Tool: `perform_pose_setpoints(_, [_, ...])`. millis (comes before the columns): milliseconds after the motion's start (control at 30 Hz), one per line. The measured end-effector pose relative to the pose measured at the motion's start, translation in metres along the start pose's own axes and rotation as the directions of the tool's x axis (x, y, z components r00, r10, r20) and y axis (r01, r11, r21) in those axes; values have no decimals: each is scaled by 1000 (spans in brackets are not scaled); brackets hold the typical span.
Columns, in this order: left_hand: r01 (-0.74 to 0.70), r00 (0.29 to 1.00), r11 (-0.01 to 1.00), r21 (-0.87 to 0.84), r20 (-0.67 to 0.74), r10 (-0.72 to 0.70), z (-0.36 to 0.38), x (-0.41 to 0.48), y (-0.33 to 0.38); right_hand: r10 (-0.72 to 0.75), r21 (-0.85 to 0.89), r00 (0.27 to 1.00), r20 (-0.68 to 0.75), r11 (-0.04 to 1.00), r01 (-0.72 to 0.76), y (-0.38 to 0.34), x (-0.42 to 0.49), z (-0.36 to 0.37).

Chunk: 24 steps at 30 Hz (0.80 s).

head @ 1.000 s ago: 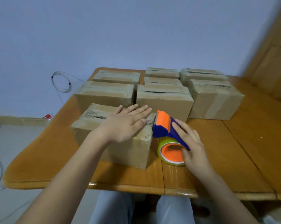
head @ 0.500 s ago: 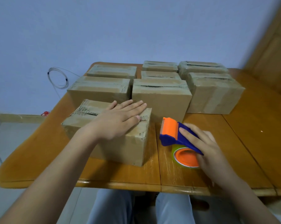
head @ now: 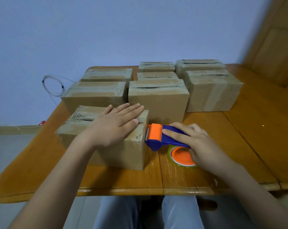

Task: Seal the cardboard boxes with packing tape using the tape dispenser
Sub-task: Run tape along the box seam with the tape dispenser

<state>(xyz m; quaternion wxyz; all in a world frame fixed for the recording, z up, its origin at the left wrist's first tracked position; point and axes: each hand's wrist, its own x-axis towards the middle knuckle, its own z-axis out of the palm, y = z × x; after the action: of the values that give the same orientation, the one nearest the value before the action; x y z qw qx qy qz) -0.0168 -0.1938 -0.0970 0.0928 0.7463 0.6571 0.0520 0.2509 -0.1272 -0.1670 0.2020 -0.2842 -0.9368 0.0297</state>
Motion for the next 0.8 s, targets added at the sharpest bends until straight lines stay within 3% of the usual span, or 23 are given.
perform_pose_setpoints(300, [6, 1000, 1000, 21, -7, -6, 2, 2, 1, -97, -231, 993, 64, 967, 109, -1, 16, -23])
perform_pose_setpoints(600, [-14, 1000, 1000, 11, -6, 14, 1, 1, 0, -249, -490, 964, 90, 832, 260, -9, 26, -52])
perform_pose_setpoints(800, [6, 999, 999, 33, 32, -7, -1, 2, 1, -266, -558, 956, 125, 777, 289, -15, 30, -59])
